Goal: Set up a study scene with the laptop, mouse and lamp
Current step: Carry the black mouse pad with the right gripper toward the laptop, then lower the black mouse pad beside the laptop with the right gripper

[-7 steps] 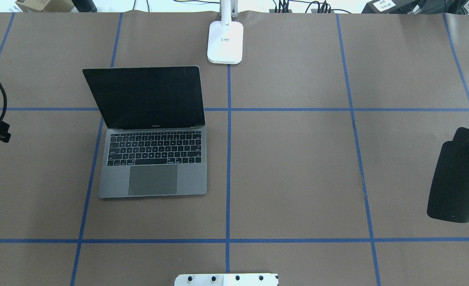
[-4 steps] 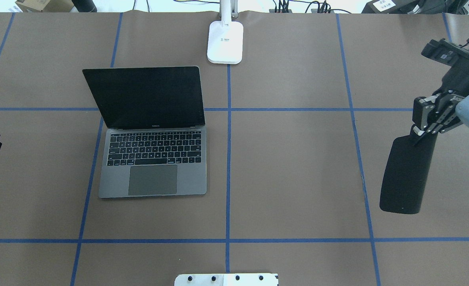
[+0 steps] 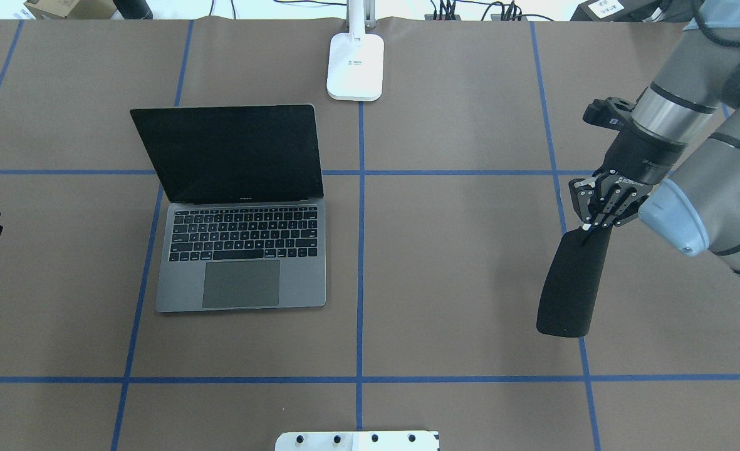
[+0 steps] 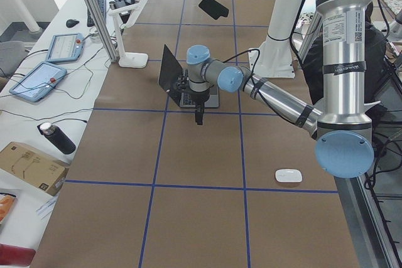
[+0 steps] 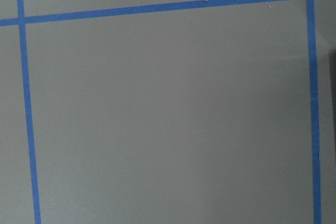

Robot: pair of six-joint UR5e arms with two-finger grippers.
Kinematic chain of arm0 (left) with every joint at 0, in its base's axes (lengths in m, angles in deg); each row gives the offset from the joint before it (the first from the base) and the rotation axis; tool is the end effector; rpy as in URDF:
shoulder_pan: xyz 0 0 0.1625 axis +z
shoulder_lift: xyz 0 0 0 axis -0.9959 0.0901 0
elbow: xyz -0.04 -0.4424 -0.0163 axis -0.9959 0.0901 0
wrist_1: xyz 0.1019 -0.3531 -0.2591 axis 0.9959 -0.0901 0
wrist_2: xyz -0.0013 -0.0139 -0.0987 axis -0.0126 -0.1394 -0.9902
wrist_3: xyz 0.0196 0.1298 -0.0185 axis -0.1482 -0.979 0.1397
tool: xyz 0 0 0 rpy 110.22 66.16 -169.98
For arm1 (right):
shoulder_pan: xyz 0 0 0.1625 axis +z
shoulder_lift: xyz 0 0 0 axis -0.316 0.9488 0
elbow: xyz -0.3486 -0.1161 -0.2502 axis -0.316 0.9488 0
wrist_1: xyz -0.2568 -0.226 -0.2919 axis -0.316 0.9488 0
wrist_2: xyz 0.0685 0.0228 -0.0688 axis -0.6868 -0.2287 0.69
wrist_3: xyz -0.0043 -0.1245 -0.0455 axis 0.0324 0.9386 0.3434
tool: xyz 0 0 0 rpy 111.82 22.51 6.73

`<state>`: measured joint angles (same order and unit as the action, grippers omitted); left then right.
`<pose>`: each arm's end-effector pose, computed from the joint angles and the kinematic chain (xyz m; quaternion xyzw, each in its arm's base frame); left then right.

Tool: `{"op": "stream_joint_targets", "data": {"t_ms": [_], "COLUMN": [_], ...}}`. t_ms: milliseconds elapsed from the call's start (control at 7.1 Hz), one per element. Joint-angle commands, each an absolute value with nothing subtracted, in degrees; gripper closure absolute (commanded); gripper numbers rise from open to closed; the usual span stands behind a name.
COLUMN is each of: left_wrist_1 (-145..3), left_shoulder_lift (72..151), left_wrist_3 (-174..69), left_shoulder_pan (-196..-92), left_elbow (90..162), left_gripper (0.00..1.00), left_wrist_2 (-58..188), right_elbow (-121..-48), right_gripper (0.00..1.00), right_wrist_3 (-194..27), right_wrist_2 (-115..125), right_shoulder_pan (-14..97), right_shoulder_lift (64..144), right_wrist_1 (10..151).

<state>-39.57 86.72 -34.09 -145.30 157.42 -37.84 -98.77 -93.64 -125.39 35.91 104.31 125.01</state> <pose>0.1829 -0.4411 0.4744 0.0034 0.3420 0.0282 0.9393 -0.3373 -0.4946 0.3686 -0.2367 -0.4730 -0.0918 0.8437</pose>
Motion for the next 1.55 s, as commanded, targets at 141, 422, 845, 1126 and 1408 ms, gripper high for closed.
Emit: {"op": "stream_joint_targets", "data": {"t_ms": [141,422,845,1126,1408], "left_wrist_1": [-39.66,-39.66,-44.19,-46.42,-46.43], "left_shoulder_lift": [86.73,86.82,86.91,86.91,87.08], "left_wrist_3": [-34.13,-33.96,-33.87,-33.87,-33.87], "left_shoulder_pan": [-145.30,-145.30,-145.30,-145.30,-145.30], "left_elbow": [157.01,156.75,152.99,150.86,150.77], "left_gripper": [0.00,0.00,0.00,0.00,0.00], "left_wrist_2": [-37.77,-37.77,-37.77,-37.85,-37.77], "right_elbow": [-90.00,-83.50,-73.82,-70.99,-67.84], "right_gripper": [1.00,1.00,1.00,1.00,1.00], "right_wrist_3": [-102.96,-109.55,-111.69,-111.78,-111.78], "right_wrist_2": [-125.13,-125.05,-124.26,-123.90,-121.73], "right_shoulder_pan": [32.04,30.63,29.57,29.31,28.43], "right_shoulder_lift": [101.94,97.30,91.75,88.67,84.99], "right_wrist_1": [109.96,101.16,92.00,89.70,88.30]}}
